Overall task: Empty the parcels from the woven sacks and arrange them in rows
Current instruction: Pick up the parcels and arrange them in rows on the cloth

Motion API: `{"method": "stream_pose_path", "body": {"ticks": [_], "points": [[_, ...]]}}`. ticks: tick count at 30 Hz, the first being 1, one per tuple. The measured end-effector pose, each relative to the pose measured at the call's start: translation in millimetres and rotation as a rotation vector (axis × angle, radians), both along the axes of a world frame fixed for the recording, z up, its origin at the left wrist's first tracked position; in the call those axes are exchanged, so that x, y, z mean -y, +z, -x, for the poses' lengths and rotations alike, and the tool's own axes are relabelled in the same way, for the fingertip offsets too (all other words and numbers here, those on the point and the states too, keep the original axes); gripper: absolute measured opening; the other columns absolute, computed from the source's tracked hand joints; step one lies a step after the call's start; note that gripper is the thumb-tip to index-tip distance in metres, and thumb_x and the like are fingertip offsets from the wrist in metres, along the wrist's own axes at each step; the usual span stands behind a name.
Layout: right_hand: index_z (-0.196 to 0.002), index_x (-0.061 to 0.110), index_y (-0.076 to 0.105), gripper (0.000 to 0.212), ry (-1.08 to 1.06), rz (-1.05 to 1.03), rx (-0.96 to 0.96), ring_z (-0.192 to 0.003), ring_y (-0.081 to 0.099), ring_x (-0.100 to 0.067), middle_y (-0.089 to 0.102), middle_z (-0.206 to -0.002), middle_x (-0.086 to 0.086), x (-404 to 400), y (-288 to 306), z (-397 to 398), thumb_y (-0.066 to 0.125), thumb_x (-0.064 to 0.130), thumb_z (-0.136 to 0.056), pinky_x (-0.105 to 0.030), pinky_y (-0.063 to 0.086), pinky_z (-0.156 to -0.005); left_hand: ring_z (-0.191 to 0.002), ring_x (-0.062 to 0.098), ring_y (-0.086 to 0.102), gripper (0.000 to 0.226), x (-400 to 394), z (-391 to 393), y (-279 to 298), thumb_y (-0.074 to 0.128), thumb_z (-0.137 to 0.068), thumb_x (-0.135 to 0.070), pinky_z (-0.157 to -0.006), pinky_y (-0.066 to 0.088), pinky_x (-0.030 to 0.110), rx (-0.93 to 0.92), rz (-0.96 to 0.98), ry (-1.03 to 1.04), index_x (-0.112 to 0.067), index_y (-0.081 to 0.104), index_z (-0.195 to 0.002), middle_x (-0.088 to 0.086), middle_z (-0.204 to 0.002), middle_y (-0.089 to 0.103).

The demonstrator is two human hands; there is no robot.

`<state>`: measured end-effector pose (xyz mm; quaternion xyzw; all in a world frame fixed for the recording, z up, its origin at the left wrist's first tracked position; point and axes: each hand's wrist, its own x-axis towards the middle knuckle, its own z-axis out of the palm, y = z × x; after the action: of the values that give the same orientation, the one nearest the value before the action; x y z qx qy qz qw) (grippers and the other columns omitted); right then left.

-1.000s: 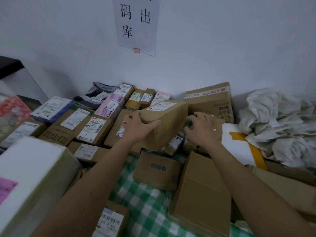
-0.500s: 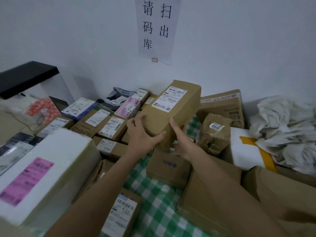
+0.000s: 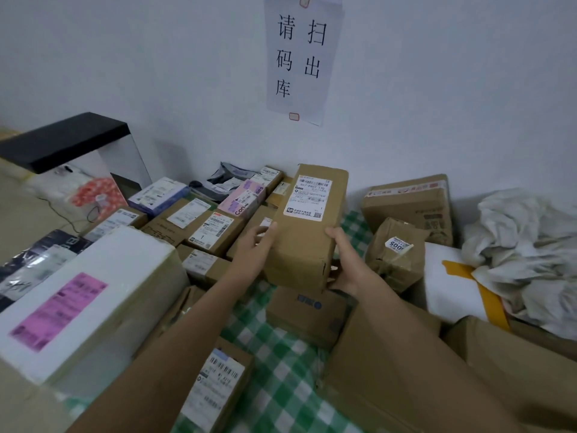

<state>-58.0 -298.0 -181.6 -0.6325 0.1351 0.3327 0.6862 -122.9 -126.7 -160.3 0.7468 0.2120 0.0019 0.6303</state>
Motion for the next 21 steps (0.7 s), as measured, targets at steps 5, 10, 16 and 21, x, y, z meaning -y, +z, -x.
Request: {"method": "stream_pose_path", "body": {"ticks": [5, 10, 16, 21], "points": [[-0.120, 0.027, 0.046, 0.056, -0.040, -0.019, -0.087, -0.112, 0.053, -0.035, 0.055, -0.120, -0.015, 1, -7, -13, 0.056, 0.066, -0.081, -0.055, 0.046, -0.095, -0.121, 0.021, 0.041, 0.064, -4, -31, -6, 0.044, -0.089, -0.064, -0.105, 0.037, 0.043, -0.173, 0.068, -0.103, -0.031, 0.036, -0.144, -0.001, -0.142, 0.040], [-0.130, 0.025, 0.042, 0.083, -0.155, 0.070, -0.118, -0.118, 0.046, -0.039, 0.050, -0.126, -0.017, 7, -10, -54, 0.057, 0.078, -0.067, -0.063, 0.036, -0.102, -0.119, 0.022, 0.042, 0.054, 7, -82, -13, 0.041, -0.096, -0.054, -0.095, 0.041, 0.039, -0.150, 0.139, -0.191, -0.029, 0.034, -0.143, 0.000, -0.141, 0.039], [-0.124, 0.029, 0.054, 0.082, -0.299, 0.094, -0.102, -0.108, 0.054, -0.037, 0.059, -0.118, -0.015, 27, -18, -94, 0.061, 0.078, -0.059, -0.059, 0.043, -0.096, -0.119, 0.024, 0.046, 0.052, 37, -132, -37, 0.041, -0.096, -0.052, -0.102, 0.039, 0.048, -0.136, 0.243, -0.226, -0.033, 0.035, -0.144, 0.001, -0.137, 0.045], [-0.127, 0.028, 0.054, 0.056, -0.394, 0.078, -0.024, -0.098, 0.059, -0.028, 0.063, -0.113, -0.010, 24, -31, -87, 0.048, 0.064, -0.085, -0.042, 0.053, -0.070, -0.117, 0.023, 0.049, 0.050, 35, -152, -49, 0.047, -0.093, -0.050, -0.103, 0.040, 0.048, -0.118, 0.307, -0.269, -0.036, 0.041, -0.140, -0.001, -0.133, 0.051]]}}
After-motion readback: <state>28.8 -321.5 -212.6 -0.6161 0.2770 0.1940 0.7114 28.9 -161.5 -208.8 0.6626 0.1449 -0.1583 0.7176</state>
